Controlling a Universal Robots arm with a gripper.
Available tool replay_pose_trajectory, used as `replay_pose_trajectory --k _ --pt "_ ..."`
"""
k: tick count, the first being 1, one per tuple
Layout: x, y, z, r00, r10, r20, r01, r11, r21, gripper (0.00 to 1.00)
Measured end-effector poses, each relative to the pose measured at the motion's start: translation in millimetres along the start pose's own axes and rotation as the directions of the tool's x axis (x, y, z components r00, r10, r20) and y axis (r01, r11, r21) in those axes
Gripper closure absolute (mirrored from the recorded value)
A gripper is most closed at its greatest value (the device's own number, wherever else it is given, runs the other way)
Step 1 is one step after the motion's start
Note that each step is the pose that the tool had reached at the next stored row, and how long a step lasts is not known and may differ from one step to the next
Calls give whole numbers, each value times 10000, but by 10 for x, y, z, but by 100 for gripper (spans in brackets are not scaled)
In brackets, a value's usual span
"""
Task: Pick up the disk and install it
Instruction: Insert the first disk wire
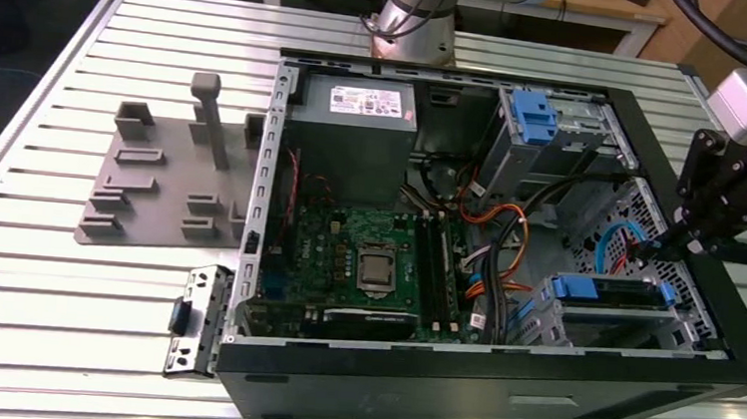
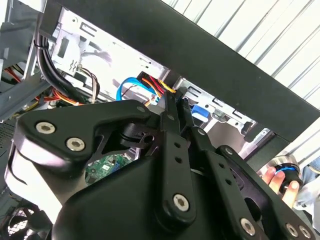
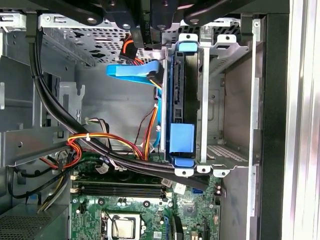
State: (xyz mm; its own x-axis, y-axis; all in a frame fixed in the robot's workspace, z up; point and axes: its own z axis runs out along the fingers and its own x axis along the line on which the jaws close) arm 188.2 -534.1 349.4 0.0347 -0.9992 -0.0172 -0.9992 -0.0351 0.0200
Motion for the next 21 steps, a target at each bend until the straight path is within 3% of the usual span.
replay_pose_trajectory --k 21 --pt "0 -3 -1 10000 -1 1 1 10000 2 83"
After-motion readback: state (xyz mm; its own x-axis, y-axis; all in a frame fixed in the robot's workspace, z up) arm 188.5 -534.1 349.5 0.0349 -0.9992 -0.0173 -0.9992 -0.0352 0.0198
